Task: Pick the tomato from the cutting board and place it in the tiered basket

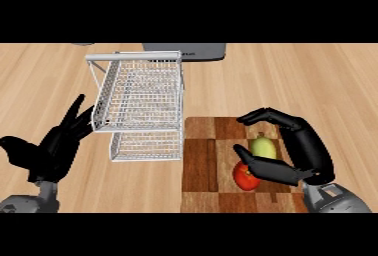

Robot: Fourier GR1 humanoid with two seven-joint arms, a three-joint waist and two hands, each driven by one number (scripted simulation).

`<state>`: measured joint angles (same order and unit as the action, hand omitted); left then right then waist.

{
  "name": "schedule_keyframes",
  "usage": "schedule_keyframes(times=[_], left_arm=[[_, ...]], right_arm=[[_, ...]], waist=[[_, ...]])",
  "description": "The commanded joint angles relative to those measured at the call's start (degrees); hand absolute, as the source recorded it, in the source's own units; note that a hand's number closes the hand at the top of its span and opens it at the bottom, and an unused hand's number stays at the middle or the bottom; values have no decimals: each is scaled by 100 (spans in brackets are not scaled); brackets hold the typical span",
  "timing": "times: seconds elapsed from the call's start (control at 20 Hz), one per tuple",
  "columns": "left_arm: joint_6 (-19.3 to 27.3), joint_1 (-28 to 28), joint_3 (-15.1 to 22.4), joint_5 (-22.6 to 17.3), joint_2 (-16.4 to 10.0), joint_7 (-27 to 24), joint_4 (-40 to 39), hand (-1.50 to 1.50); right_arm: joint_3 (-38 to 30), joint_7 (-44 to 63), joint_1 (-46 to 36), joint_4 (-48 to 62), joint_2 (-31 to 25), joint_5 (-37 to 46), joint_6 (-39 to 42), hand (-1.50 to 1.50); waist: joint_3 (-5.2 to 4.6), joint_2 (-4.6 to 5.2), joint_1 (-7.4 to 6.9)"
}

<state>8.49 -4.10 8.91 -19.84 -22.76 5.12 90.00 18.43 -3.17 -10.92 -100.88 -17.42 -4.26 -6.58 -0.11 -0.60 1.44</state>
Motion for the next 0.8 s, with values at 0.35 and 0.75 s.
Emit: schedule_keyframes(times=[0.35,0.75], left_arm=[[18,66,-122,210,-108,316,-65,0],[-41,115,-157,206,-165,352,-130,0]], right_arm=[[665,692,1408,-1494,-675,2313,-989,-150],[1049,2451,1276,-2216,-2627,3594,983,-150]], waist=[[-2,8,-35],[-40,-12,-14]])
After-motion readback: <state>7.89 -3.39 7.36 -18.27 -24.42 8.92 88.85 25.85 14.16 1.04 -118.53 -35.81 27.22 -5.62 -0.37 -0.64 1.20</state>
